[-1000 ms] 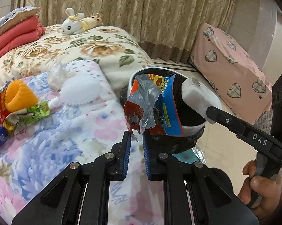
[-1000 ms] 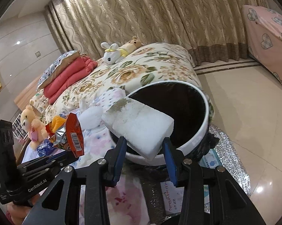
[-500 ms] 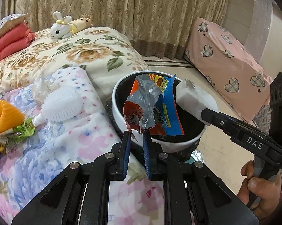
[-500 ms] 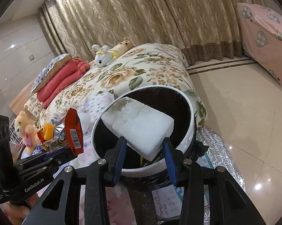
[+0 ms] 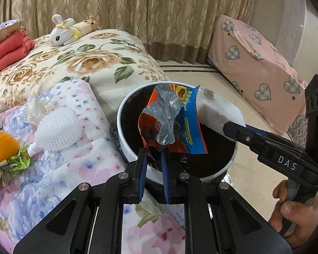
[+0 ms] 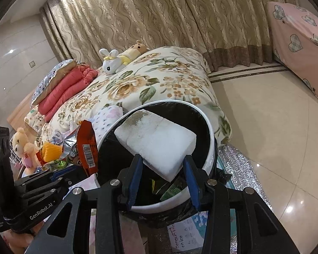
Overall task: Collect trash
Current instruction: 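Carry wrapper and sponge over the bin and open both tools to drop them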
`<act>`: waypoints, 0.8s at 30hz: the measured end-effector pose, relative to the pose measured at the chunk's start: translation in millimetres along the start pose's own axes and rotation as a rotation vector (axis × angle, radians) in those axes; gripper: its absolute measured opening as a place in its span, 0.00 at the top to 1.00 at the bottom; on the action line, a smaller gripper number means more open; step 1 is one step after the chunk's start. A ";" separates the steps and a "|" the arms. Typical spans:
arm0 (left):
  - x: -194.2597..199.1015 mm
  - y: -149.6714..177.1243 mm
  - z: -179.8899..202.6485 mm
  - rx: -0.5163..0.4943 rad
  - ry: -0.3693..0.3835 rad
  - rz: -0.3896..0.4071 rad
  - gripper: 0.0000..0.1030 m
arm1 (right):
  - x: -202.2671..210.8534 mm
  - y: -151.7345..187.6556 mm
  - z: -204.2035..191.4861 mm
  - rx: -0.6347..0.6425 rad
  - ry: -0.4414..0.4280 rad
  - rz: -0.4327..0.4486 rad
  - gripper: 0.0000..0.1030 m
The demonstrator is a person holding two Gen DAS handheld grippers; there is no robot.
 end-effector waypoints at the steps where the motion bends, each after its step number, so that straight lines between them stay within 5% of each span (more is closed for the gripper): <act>1: -1.8 -0.3 -0.5 0.001 -0.001 -0.002 0.88 | -1.1 -0.4 0.5 0.001 0.001 -0.002 0.60; 13: -18.0 -3.4 -5.4 0.010 -0.007 -0.020 0.86 | -13.1 -5.9 4.2 0.003 0.009 -0.019 0.58; 20: -10.4 -2.9 -8.8 0.023 -0.011 -0.002 0.44 | -9.0 -9.7 6.5 -0.014 0.010 -0.007 0.56; 24: -0.8 3.2 -17.2 0.054 -0.013 0.007 0.41 | -4.0 -8.2 4.6 -0.039 -0.006 0.001 0.33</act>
Point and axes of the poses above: each gripper's, at about its wrist camera, not at the fingertips, and x roughly against the way its jaws point, z to its right, y to its underside, the point moved 6 cm from there along -x, roughly the way its jaws point, and after that the axes turned 6 degrees about z, right-handed, at the moved point
